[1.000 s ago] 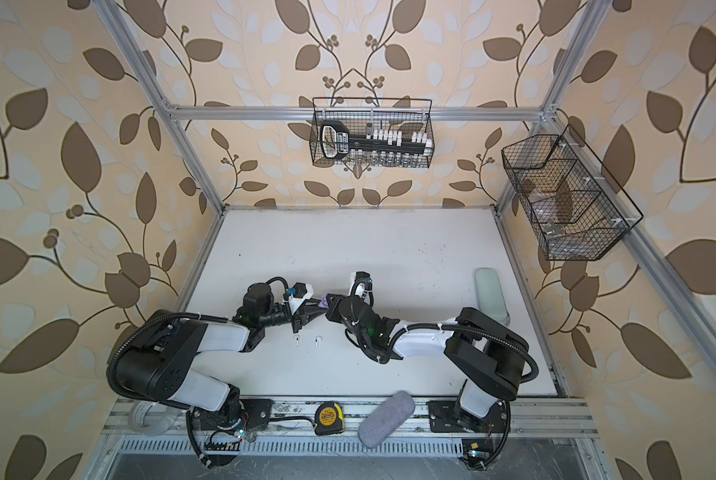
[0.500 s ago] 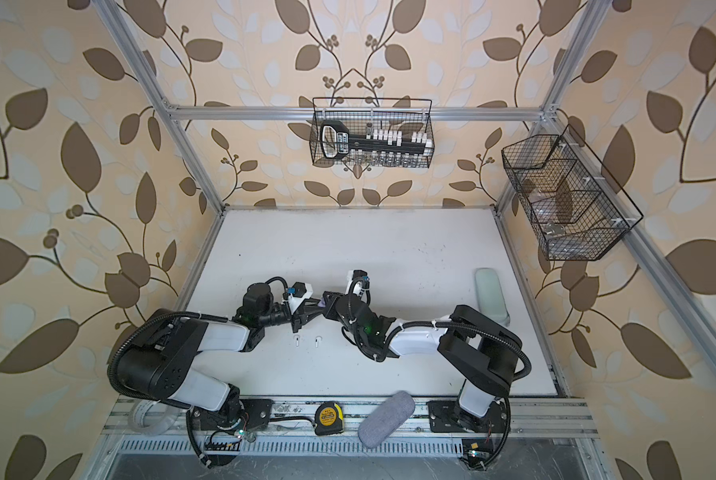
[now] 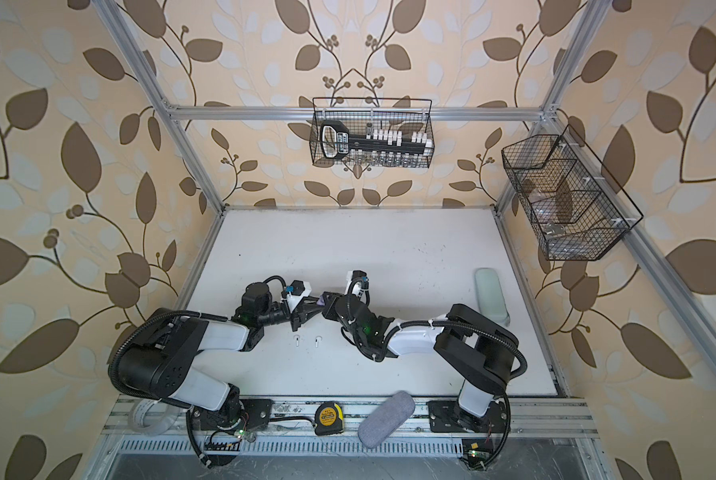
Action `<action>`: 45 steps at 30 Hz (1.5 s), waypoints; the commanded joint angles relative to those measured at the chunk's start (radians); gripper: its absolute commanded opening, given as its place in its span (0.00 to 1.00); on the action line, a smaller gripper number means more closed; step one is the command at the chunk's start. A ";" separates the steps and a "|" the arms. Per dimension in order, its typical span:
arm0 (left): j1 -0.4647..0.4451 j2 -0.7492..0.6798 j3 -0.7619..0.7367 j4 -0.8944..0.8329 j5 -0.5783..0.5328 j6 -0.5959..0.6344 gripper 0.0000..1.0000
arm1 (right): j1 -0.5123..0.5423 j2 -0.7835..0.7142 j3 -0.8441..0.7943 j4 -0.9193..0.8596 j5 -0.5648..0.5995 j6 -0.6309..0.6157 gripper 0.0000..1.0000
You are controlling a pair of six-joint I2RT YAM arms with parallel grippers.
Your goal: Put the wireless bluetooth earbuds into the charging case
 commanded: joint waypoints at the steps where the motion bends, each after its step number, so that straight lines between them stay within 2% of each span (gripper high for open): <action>1: 0.011 0.003 0.021 0.070 0.014 -0.015 0.00 | 0.008 0.029 0.024 0.025 0.006 0.013 0.10; 19: 0.013 0.005 0.021 0.071 0.020 -0.013 0.00 | 0.010 0.070 0.051 0.059 -0.013 0.018 0.10; 45: 0.018 0.009 0.020 0.085 0.017 -0.027 0.00 | 0.054 0.074 0.067 -0.029 -0.033 0.000 0.10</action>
